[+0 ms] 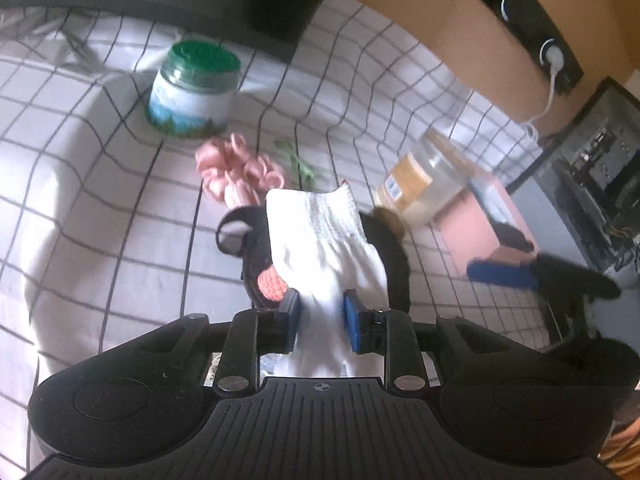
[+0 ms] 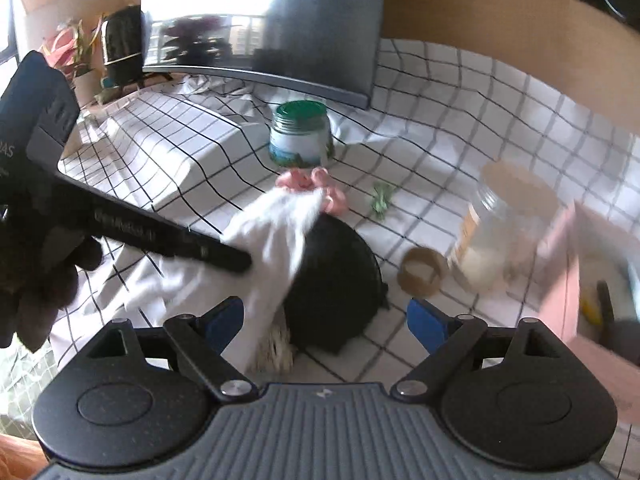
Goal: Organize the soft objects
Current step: 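Lift the glove toward the right tool while the right tool closes on it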
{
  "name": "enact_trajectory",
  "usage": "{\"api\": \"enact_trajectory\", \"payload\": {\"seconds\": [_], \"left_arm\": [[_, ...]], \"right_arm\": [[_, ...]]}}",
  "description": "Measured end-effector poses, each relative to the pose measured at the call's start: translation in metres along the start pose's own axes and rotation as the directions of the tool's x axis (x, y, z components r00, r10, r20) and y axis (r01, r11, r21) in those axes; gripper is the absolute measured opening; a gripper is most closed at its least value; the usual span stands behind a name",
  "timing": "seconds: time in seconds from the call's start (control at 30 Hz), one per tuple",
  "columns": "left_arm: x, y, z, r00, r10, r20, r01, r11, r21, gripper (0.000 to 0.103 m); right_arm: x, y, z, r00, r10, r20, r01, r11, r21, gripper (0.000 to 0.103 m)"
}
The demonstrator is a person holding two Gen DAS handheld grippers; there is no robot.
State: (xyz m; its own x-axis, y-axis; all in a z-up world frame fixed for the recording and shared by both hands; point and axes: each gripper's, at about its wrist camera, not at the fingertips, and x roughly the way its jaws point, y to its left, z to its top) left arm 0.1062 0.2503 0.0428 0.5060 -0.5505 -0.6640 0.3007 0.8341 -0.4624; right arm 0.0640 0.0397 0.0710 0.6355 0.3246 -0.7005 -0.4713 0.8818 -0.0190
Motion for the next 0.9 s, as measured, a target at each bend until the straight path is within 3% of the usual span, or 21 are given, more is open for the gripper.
{"api": "enact_trajectory", "payload": {"seconds": [0.1, 0.23, 0.27, 0.3, 0.37, 0.47, 0.67, 0.77, 0.83, 0.87, 0.9], "left_arm": [[-0.008, 0.004, 0.002, 0.999, -0.010, 0.040, 0.013, 0.998, -0.059, 0.028], [-0.016, 0.012, 0.011, 0.991, -0.094, 0.094, 0.108, 0.981, -0.163, 0.028], [-0.019, 0.012, 0.013, 0.989, -0.098, 0.110, 0.116, 0.978, -0.173, 0.028], [-0.023, 0.012, 0.015, 0.988, -0.088, 0.125, 0.109, 0.979, -0.175, 0.028], [-0.033, 0.011, 0.015, 0.987, -0.057, 0.152, 0.083, 0.983, -0.167, 0.028], [-0.045, 0.016, 0.011, 0.984, -0.010, 0.181, 0.042, 0.984, -0.172, 0.028], [-0.039, 0.029, -0.005, 0.987, 0.097, 0.131, -0.070, 0.979, -0.193, 0.028], [-0.032, 0.029, -0.011, 0.987, 0.123, 0.105, -0.100, 0.975, -0.201, 0.028], [-0.034, 0.029, -0.012, 0.984, 0.125, 0.125, -0.096, 0.971, -0.218, 0.028], [-0.037, 0.030, -0.012, 0.981, 0.133, 0.139, -0.098, 0.967, -0.234, 0.028], [-0.040, 0.031, -0.012, 0.979, 0.144, 0.148, -0.105, 0.964, -0.244, 0.028]], "right_arm": [[0.008, 0.010, 0.007, 1.000, 0.023, -0.003, -0.023, 0.999, -0.030, 0.089], [0.030, 0.033, 0.012, 0.998, 0.059, -0.017, -0.060, 0.994, -0.093, 0.088], [0.035, 0.037, 0.012, 0.999, 0.049, -0.017, -0.050, 0.993, -0.109, 0.080], [0.039, 0.041, 0.013, 0.999, 0.039, -0.013, -0.040, 0.992, -0.124, 0.053], [0.047, 0.042, 0.016, 0.998, 0.039, -0.048, -0.046, 0.989, -0.142, 0.021], [0.038, 0.028, 0.021, 0.998, 0.051, -0.046, -0.056, 0.994, -0.094, 0.001], [0.009, -0.014, 0.012, 0.999, 0.005, -0.050, -0.006, 1.000, -0.026, 0.001], [0.005, -0.025, 0.008, 0.995, 0.067, -0.071, -0.064, 0.997, 0.047, 0.008], [0.005, -0.024, 0.010, 0.993, 0.101, -0.059, -0.095, 0.992, 0.084, 0.036], [0.005, -0.021, 0.012, 0.993, 0.106, -0.042, -0.102, 0.990, 0.100, 0.062], [0.007, -0.017, 0.014, 0.994, 0.105, -0.018, -0.102, 0.988, 0.112, 0.076]]}}
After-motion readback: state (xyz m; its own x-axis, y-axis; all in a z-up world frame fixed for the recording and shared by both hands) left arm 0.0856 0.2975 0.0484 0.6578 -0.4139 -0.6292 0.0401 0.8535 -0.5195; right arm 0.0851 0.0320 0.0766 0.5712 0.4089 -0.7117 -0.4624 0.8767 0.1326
